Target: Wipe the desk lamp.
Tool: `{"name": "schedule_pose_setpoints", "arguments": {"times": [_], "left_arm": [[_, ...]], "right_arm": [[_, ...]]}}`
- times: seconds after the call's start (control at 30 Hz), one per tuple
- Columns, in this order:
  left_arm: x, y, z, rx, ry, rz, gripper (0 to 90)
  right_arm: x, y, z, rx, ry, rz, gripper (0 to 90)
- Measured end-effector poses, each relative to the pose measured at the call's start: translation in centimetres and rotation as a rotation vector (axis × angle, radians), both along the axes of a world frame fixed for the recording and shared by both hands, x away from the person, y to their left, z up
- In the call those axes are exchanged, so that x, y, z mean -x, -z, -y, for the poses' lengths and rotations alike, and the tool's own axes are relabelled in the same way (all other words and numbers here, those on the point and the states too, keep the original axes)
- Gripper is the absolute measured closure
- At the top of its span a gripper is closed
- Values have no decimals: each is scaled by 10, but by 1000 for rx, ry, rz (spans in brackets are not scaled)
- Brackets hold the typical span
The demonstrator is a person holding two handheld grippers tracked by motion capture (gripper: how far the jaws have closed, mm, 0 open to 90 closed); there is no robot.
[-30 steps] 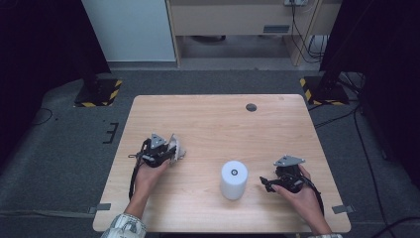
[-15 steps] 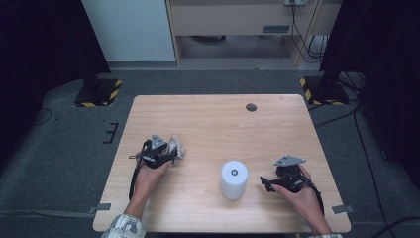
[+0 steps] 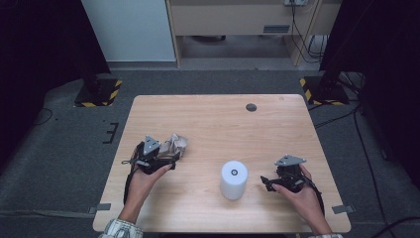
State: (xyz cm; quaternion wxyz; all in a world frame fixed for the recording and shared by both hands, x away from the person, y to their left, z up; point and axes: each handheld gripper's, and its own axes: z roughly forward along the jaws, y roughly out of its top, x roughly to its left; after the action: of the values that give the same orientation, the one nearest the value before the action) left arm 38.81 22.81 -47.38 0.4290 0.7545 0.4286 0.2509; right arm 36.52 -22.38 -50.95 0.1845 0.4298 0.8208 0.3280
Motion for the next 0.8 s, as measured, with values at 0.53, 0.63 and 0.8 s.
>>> {"name": "schedule_pose_setpoints", "arguments": {"times": [0.53, 0.63, 0.8], "left_arm": [[47, 24, -2, -124, 71, -162, 37], [53, 28, -9, -141, 59, -194, 37], [50, 33, -22, -156, 9, -215, 41]], "right_arm": [[-4, 3, 13, 5, 40, -22, 78], [-5, 4, 16, 4, 45, -29, 76], [-9, 4, 26, -5, 90, -11, 78]]}}
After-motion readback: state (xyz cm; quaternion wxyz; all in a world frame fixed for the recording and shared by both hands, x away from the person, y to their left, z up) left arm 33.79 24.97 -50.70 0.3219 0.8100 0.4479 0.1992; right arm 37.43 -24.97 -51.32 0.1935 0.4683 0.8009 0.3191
